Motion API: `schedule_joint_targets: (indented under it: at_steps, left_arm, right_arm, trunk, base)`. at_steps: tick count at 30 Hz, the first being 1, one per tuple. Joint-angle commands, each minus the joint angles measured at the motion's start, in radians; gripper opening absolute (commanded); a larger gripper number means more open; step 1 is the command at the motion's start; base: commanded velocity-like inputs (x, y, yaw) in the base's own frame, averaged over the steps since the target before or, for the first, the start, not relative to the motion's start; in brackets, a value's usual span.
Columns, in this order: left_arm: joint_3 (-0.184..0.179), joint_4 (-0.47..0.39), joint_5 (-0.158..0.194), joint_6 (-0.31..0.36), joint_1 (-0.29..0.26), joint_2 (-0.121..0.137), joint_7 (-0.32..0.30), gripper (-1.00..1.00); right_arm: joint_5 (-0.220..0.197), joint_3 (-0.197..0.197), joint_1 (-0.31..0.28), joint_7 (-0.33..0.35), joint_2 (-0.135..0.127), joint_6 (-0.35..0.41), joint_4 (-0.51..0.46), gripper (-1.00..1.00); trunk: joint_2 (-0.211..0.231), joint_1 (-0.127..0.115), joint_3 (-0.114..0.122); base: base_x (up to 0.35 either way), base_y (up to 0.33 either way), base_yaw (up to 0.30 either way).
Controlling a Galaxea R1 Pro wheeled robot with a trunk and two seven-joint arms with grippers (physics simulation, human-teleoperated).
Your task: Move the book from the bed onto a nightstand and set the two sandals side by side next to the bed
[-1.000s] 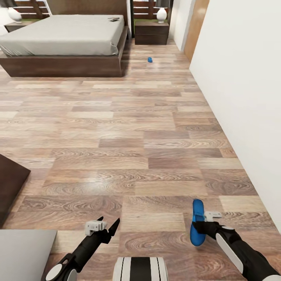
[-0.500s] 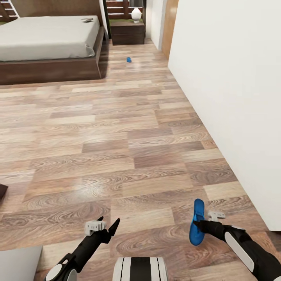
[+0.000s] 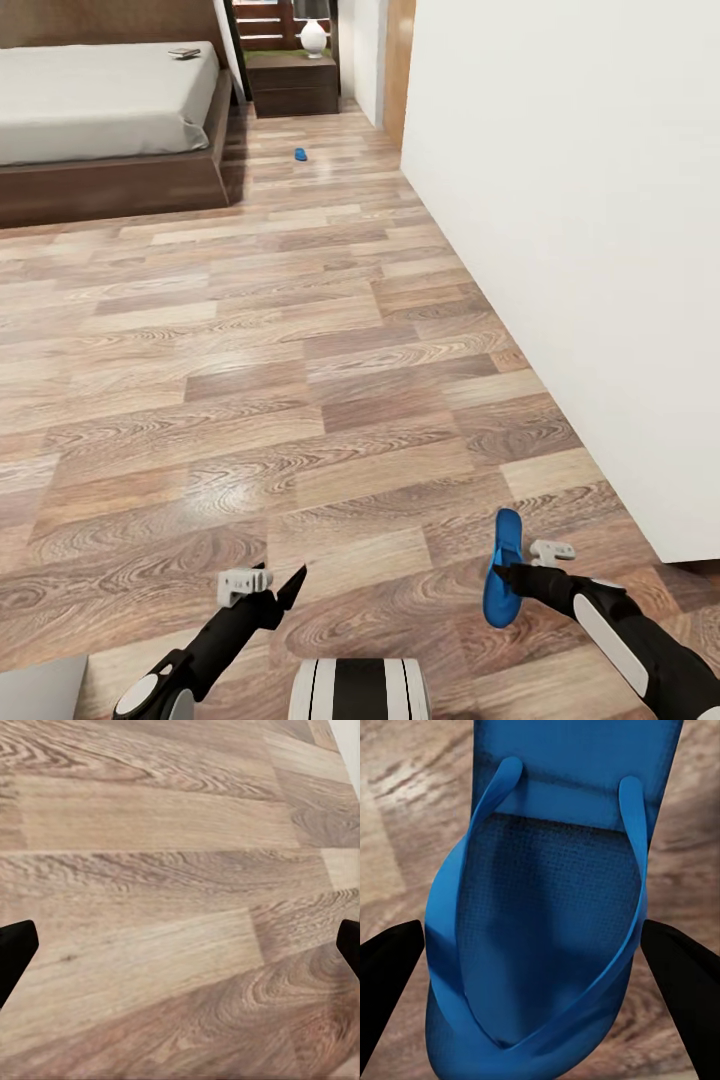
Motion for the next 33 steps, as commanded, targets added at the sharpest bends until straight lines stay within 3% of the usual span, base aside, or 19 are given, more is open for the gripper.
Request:
schedule_joint_targets:
  at_steps: [1, 2, 7, 23, 33]
  left_arm:
    - [0.003, -0.001, 0.010, 0.015, -0.001, -0.001, -0.004, 1.00]
    - [0.006, 0.000, 0.010, 0.017, -0.004, 0.020, 0.000, 1.00]
    - [0.006, -0.002, 0.013, 0.015, -0.005, 0.045, 0.000, 1.00]
    - [0.005, -0.001, 0.015, 0.014, -0.005, 0.048, 0.000, 1.00]
    - [0.003, -0.001, 0.015, 0.014, -0.005, 0.046, 0.000, 1.00]
  right_arm:
    - [-0.002, 0.002, -0.001, 0.000, 0.000, 0.002, 0.000, -1.00]
    - [0.000, 0.003, -0.001, -0.002, 0.001, 0.001, 0.001, -1.00]
    - [0.000, 0.004, -0.001, -0.004, 0.001, 0.000, 0.002, -1.00]
    - [0.000, 0.004, -0.001, -0.005, 0.001, -0.001, 0.003, -1.00]
    - [0.000, 0.004, -0.001, -0.004, 0.001, -0.001, 0.003, -1.00]
  trunk:
    - [0.000, 0.000, -0.001]
    - [0.000, 0.000, -0.001]
    - [0.000, 0.000, -0.001]
    - [0.000, 0.000, -0.016]
    - [0.000, 0.000, -0.017]
  base:
    - [0.000, 0.000, -0.010]
    - [0.000, 0.000, -0.002]
    - [0.000, 0.000, 0.004]
    - [0.000, 0.000, 0.156]
    - [0.000, 0.000, 0.036]
